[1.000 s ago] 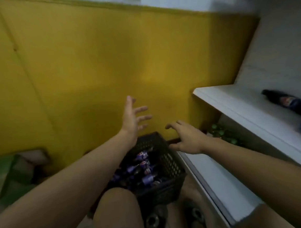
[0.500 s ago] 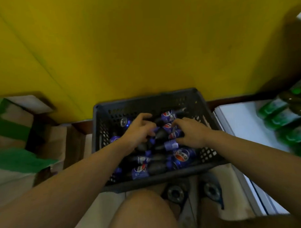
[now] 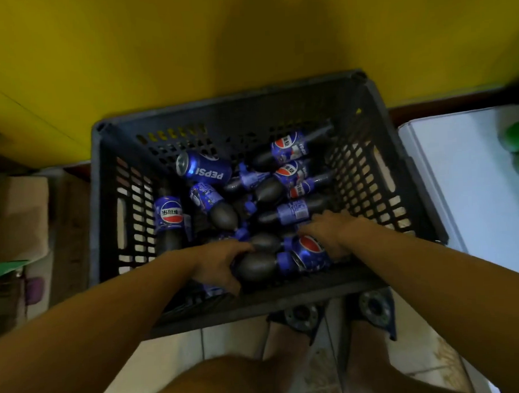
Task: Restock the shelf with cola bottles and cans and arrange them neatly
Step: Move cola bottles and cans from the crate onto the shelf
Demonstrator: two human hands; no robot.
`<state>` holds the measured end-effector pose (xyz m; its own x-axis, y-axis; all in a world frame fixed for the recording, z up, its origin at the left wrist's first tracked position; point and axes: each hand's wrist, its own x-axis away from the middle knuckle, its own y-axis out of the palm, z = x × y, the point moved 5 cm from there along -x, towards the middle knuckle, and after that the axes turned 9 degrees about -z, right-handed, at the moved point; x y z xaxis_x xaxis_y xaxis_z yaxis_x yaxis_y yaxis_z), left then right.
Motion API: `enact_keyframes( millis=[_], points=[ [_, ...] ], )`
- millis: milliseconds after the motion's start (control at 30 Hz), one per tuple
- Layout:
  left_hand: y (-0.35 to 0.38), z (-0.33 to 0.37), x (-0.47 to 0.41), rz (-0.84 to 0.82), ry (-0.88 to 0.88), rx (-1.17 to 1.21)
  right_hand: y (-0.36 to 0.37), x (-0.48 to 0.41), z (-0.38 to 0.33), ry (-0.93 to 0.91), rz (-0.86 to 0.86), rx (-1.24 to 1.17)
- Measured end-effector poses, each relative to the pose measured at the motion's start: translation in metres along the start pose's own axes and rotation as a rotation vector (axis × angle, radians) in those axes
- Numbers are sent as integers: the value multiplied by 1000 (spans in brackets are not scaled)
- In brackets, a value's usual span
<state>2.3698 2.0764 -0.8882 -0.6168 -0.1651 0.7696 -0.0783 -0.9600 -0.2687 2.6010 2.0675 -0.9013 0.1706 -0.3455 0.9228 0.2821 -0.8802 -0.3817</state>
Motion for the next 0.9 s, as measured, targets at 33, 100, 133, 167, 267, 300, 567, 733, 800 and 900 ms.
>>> enact_keyframes(
  millis=[33, 100, 133, 167, 267, 300, 567, 733, 800, 900],
  points=[
    [0, -6, 0, 41, 3, 50, 3, -6, -2, 4, -7, 26],
    [-2, -15, 6, 125, 20, 164, 4, -11, -4, -1, -13, 39],
    [-6, -17, 11, 173, 31, 222, 2, -9, -3, -6, -6, 19],
    [-11, -18, 16, 226, 40, 284, -1, -4, -2, -7, 13, -23],
    [-27, -2, 44, 377, 121, 520, -16, 28, 3, 25, 104, -132],
    [-36, 10, 58, 421, 154, 567, -25, 44, 4, 46, 133, -145],
    [-119, 148, 215, 733, 475, 641, -127, 238, -8, 187, 486, -182],
    [-117, 253, 292, 783, 662, 593, -119, 384, -21, 324, 778, -218],
    [-112, 307, 315, 750, 734, 538, -98, 443, -18, 374, 851, -272],
    [-99, 396, 334, 698, 833, 449, -45, 533, -3, 500, 976, -362]
  ],
)
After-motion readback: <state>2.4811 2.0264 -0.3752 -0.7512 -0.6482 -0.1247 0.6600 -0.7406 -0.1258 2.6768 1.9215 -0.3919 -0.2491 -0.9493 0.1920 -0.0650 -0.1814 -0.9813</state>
